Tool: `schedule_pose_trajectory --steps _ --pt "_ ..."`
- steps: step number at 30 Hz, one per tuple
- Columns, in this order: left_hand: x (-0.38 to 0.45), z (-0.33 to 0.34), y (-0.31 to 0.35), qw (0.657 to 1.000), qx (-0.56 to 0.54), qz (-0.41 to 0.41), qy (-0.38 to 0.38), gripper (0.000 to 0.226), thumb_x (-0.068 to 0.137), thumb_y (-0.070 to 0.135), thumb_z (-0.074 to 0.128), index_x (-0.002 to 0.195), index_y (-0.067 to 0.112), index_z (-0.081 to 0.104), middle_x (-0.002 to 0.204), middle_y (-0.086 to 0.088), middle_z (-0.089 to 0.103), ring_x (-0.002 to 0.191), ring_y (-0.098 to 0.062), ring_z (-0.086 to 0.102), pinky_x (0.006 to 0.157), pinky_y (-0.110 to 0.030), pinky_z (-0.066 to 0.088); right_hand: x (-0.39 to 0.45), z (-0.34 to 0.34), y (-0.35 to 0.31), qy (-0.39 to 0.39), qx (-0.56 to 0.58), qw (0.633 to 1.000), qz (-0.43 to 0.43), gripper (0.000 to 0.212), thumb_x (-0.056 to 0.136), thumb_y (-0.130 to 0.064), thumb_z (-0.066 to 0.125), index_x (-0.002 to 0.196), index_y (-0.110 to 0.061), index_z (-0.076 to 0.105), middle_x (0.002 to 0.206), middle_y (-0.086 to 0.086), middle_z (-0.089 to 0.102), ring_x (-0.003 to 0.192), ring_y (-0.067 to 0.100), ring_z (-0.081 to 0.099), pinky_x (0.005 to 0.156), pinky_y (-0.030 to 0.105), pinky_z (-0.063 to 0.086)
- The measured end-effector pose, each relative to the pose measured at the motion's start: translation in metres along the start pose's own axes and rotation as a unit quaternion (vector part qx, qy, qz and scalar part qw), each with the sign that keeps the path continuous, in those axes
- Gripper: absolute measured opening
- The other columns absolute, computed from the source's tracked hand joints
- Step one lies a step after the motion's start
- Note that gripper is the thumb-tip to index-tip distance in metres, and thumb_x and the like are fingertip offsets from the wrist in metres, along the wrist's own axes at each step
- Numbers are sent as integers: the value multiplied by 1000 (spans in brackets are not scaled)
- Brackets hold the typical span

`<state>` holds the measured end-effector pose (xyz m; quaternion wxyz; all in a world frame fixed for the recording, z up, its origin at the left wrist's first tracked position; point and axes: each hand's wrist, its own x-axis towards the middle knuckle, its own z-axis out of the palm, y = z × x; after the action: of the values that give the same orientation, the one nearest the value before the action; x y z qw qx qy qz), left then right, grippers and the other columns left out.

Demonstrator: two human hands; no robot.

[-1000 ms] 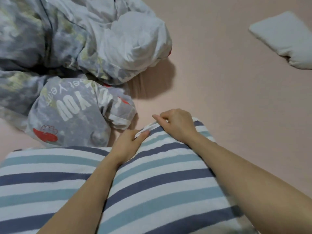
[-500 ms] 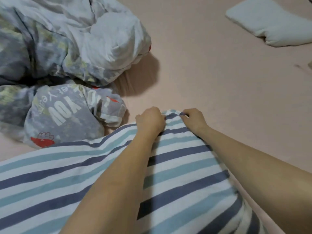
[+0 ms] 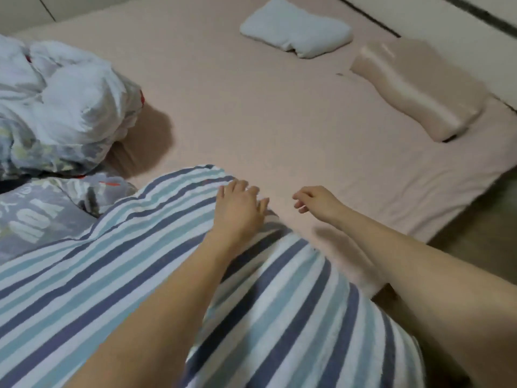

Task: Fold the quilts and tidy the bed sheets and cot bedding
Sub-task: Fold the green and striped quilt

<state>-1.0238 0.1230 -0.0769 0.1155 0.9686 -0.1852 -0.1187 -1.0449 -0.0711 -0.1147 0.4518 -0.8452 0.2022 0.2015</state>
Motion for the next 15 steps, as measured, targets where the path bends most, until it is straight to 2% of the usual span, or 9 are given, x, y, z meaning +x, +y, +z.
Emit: schedule_pose_trajectory --steps 2,4,7,9,12,15 --pt "-41 11 52 997 10 66 -31 43 100 44 36 133 22 54 144 -4 43 135 -22 33 114 -39 21 -57 -12 46 38 25 998 31 28 96 -1 39 108 1 64 106 21 66 91 27 61 90 37 49" --pt "-80 28 84 992 24 115 -44 43 100 45 35 130 24 55 141 -2 46 134 -21 34 114 -39 21 -115 -8 90 63 41 995 58 36 94 6 33 113 3 63 114 22 64 105 30 60 99 38 46" --pt "-130 54 112 977 67 193 -58 46 97 52 30 126 27 56 135 2 50 131 -20 37 111 -39 22 -189 12 149 105 82 988 80 35 93 11 39 118 4 62 121 18 62 114 25 56 93 22 41" --pt "-151 64 127 968 87 226 -66 53 94 60 29 123 27 58 132 1 53 130 -22 38 113 -43 19 -214 22 177 146 141 976 80 35 93 11 44 123 2 60 125 15 61 116 21 55 90 16 40" --pt "-183 85 167 965 125 204 -107 80 80 80 31 128 21 54 137 -8 50 134 -29 34 115 -51 10 -233 26 210 175 226 955 75 38 91 13 46 120 -4 62 124 14 61 116 22 57 93 21 46" --pt "-224 117 214 950 199 192 -143 113 64 90 40 148 16 28 154 -15 27 145 -38 12 113 -63 -5 -243 24 240 194 266 938 106 36 93 7 43 110 -17 64 116 8 63 114 24 58 95 32 48"
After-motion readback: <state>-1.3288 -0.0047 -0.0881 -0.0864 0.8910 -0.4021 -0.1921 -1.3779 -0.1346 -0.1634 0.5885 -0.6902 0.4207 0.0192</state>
